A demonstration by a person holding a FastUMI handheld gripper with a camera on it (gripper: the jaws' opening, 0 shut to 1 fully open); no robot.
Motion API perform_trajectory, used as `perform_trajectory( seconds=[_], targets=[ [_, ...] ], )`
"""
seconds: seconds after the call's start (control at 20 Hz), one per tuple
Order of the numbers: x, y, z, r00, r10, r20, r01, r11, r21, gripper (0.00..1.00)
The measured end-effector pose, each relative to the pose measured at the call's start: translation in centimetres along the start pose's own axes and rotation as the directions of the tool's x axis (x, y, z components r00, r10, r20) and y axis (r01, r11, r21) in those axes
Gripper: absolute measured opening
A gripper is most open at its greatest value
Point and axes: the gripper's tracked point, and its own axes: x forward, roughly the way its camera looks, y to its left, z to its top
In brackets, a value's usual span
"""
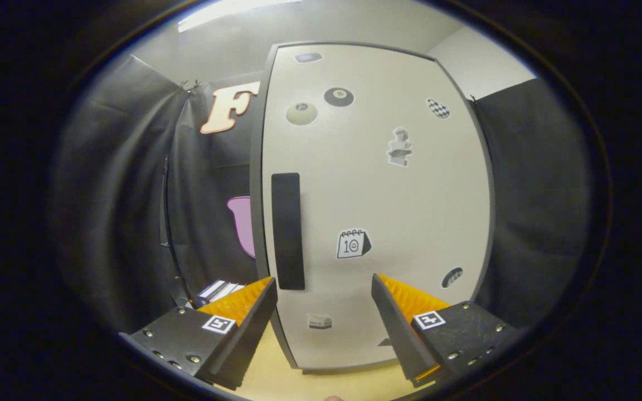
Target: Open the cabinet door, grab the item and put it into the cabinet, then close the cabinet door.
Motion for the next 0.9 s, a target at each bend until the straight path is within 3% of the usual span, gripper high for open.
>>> perform_trajectory(
  seconds=[0.55, 0.9],
  targets=[
    [-10.7, -4.9, 1.2, 0.995, -0.097, -0.014, 0.097, 0.995, -0.006, 1.00],
    [-14.4, -5.2, 1.2, 0.994, -0.111, -0.004, 0.111, 0.994, -0.024, 1.00]
  ],
)
